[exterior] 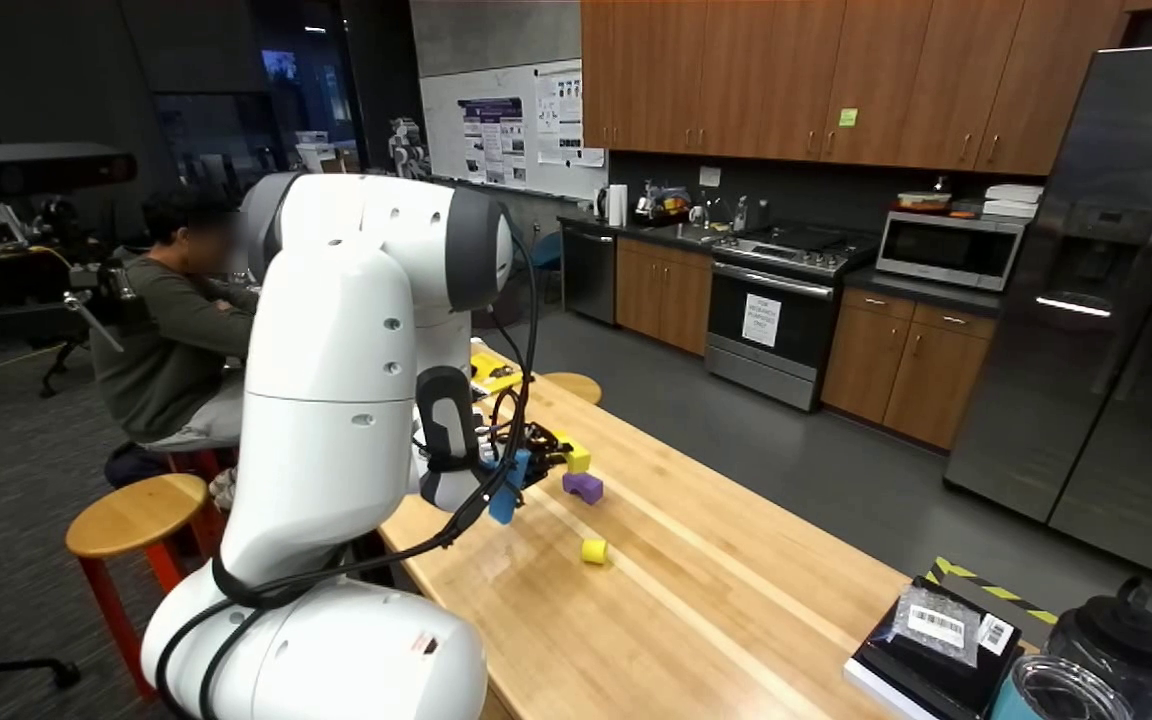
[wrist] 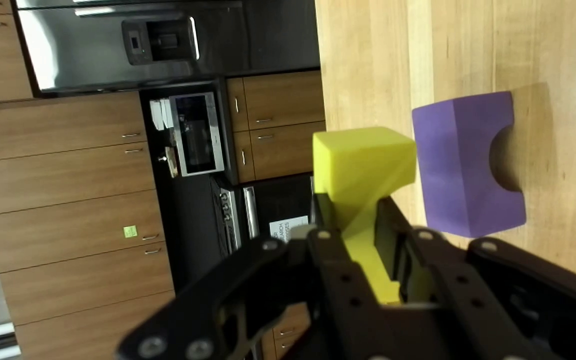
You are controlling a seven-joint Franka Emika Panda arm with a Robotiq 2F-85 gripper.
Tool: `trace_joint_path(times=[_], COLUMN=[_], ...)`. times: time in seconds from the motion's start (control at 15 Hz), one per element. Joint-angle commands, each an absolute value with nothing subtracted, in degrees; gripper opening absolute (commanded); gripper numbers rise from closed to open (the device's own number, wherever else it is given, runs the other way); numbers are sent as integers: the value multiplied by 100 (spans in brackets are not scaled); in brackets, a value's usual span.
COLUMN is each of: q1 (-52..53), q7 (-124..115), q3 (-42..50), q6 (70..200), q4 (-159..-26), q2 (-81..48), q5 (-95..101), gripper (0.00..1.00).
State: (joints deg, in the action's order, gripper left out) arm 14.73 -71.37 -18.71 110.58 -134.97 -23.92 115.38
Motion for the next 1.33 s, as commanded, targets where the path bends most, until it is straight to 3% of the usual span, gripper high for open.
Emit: trace_joint_path(times=[0.0, 1.27], q1=[1458, 1423], q7=[-7126, -7100], q3=[-1888, -1865], q6=[11057, 11145], q4=[-13481, -13317], q2=[-2395, -2580], q5=[11541, 11611], gripper=[6, 6])
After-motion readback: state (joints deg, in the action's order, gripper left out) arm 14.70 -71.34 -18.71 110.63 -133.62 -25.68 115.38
